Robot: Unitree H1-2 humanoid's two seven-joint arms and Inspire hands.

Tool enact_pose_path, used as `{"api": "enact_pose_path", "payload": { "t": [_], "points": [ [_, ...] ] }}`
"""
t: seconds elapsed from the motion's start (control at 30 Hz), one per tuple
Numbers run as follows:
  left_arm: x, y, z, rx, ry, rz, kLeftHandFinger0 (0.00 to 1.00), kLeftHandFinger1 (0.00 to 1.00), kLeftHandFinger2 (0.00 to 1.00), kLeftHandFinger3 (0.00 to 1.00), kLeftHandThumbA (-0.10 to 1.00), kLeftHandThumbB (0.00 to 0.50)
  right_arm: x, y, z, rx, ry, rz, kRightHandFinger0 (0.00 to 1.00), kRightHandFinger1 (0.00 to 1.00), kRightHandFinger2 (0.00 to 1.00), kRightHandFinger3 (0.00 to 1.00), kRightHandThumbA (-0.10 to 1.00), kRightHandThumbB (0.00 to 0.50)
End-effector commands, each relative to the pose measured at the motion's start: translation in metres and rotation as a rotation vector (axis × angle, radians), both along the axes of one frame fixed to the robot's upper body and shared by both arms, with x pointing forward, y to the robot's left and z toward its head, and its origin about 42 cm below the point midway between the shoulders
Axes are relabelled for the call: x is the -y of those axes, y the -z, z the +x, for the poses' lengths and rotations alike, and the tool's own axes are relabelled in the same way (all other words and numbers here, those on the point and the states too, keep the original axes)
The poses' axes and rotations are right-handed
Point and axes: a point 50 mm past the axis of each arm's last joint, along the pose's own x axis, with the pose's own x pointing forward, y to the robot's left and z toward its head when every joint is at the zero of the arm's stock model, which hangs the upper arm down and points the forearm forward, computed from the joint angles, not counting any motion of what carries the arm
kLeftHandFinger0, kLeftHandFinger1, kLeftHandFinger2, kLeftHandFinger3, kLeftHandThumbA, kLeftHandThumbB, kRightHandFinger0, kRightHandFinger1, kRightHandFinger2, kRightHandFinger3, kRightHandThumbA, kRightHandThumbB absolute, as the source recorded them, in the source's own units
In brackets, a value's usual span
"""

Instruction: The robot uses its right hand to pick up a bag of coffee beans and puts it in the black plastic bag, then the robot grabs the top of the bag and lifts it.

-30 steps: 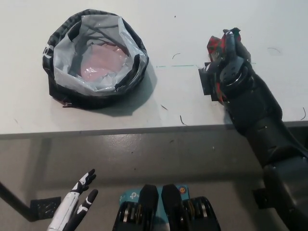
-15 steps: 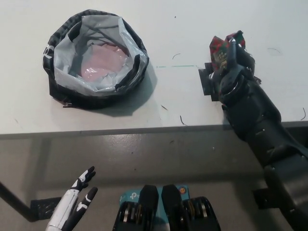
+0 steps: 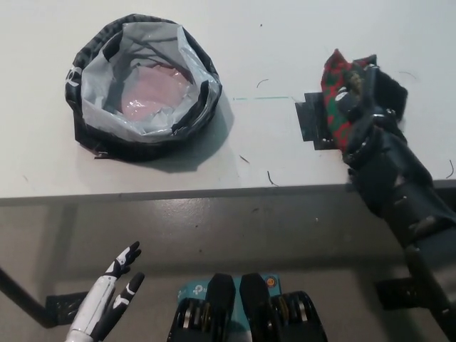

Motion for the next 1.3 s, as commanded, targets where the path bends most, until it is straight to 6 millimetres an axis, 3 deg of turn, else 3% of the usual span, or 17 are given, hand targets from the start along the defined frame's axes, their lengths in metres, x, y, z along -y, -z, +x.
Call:
{"api": "enact_pose_path", "payload": {
  "t": [0.0, 0.03, 0.07, 0.13, 0.17, 0.23, 0.27, 0.3, 0.53, 0.67, 0.83, 0.87, 0.9, 0.97, 1.03, 1.13, 1.27],
  "points": [
    [-0.005, -0.014, 0.005, 0.066, 0.020, 0.028, 1.00, 1.00, 1.00, 1.00, 1.00, 0.188, 0.005, 0.006, -0.002, 0.115, 0.023, 0.341, 0.01, 0.05, 0.10, 0.18, -0.10, 0.240],
    [-0.005, -0.014, 0.005, 0.069, 0.022, 0.025, 1.00, 1.00, 1.00, 1.00, 1.00, 0.187, 0.007, 0.006, -0.003, 0.137, 0.026, 0.414, 0.01, 0.06, 0.11, 0.19, -0.10, 0.230],
    [-0.005, -0.015, 0.006, 0.070, 0.020, 0.025, 1.00, 1.00, 1.00, 1.00, 1.00, 0.190, 0.009, 0.006, -0.002, 0.156, 0.028, 0.527, 0.12, 0.17, 0.17, 0.22, -0.10, 0.200],
    [-0.006, -0.016, 0.008, 0.071, 0.020, 0.023, 1.00, 1.00, 1.00, 1.00, 1.00, 0.195, 0.011, 0.004, -0.001, 0.166, 0.031, 0.644, 0.05, 0.13, 0.22, 0.31, -0.10, 0.172],
    [-0.006, -0.016, 0.009, 0.070, 0.019, 0.026, 1.00, 1.00, 1.00, 1.00, 1.00, 0.197, 0.017, 0.002, 0.002, 0.202, 0.049, 1.036, 0.00, 0.07, 0.28, 0.50, -0.10, 0.140],
    [-0.007, -0.016, 0.010, 0.070, 0.016, 0.029, 1.00, 1.00, 1.00, 1.00, 1.00, 0.190, 0.020, -0.003, 0.004, 0.218, 0.080, 1.229, 0.00, 0.21, 0.63, 0.63, -0.10, 0.152],
    [-0.007, -0.017, 0.010, 0.069, 0.015, 0.033, 1.00, 1.00, 1.00, 1.00, 1.00, 0.193, 0.020, -0.004, 0.005, 0.223, 0.077, 1.306, 0.00, 0.23, 0.70, 0.69, -0.10, 0.135],
    [-0.007, -0.017, 0.010, 0.070, 0.016, 0.035, 1.00, 1.00, 1.00, 1.00, 1.00, 0.186, 0.022, -0.005, 0.006, 0.218, 0.089, 1.446, 0.00, 0.18, 0.70, 0.98, -0.10, 0.143],
    [-0.006, -0.013, 0.006, 0.055, 0.019, 0.018, 1.00, 1.00, 1.00, 1.00, 1.00, 0.196, 0.027, -0.004, 0.006, 0.209, 0.117, 1.850, 0.00, 0.11, 0.76, 1.00, -0.10, 0.072],
    [-0.005, -0.012, 0.007, 0.060, 0.023, 0.015, 1.00, 1.00, 1.00, 1.00, 1.00, 0.155, 0.028, -0.004, 0.007, 0.218, 0.119, 2.057, 0.00, 0.06, 0.73, 1.00, -0.10, 0.056],
    [-0.006, -0.010, 0.003, 0.052, 0.018, 0.018, 1.00, 1.00, 1.00, 1.00, 1.00, 0.154, 0.023, -0.006, 0.008, 0.247, 0.089, 2.303, 0.00, 0.17, 0.69, 1.00, -0.10, 0.056],
    [-0.005, -0.009, 0.002, 0.051, 0.013, 0.019, 1.00, 1.00, 1.00, 1.00, 1.00, 0.155, 0.021, -0.009, 0.008, 0.258, 0.063, 2.352, 0.00, 0.21, 0.71, 1.00, -0.10, 0.048],
    [-0.005, -0.010, 0.003, 0.051, 0.009, 0.011, 1.00, 1.00, 1.00, 1.00, 1.00, 0.159, 0.017, -0.016, 0.011, 0.273, 0.031, 2.402, 0.00, 0.23, 0.72, 0.87, -0.10, 0.031],
    [-0.006, -0.010, 0.002, 0.052, 0.006, 0.007, 1.00, 1.00, 1.00, 1.00, 1.00, 0.156, 0.011, -0.025, 0.013, 0.300, -0.018, 2.437, 0.00, 0.26, 0.72, 0.89, -0.10, 0.033],
    [-0.005, -0.008, -0.001, 0.051, 0.011, 0.006, 1.00, 1.00, 1.00, 1.00, 1.00, 0.147, 0.008, -0.030, 0.014, 0.307, -0.033, 2.463, 0.00, 0.31, 0.72, 1.00, -0.10, 0.034],
    [-0.004, -0.008, -0.001, 0.057, 0.014, 0.006, 1.00, 1.00, 1.00, 1.00, 1.00, 0.141, 0.000, -0.046, 0.016, 0.308, -0.108, 2.489, 0.00, 0.31, 0.73, 1.00, -0.10, 0.043],
    [-0.005, -0.010, 0.002, 0.066, 0.013, 0.009, 1.00, 1.00, 1.00, 1.00, 1.00, 0.143, -0.014, -0.076, 0.018, 0.343, -0.230, 2.493, 0.00, 0.21, 0.75, 1.00, -0.10, 0.037]
  ]
}}
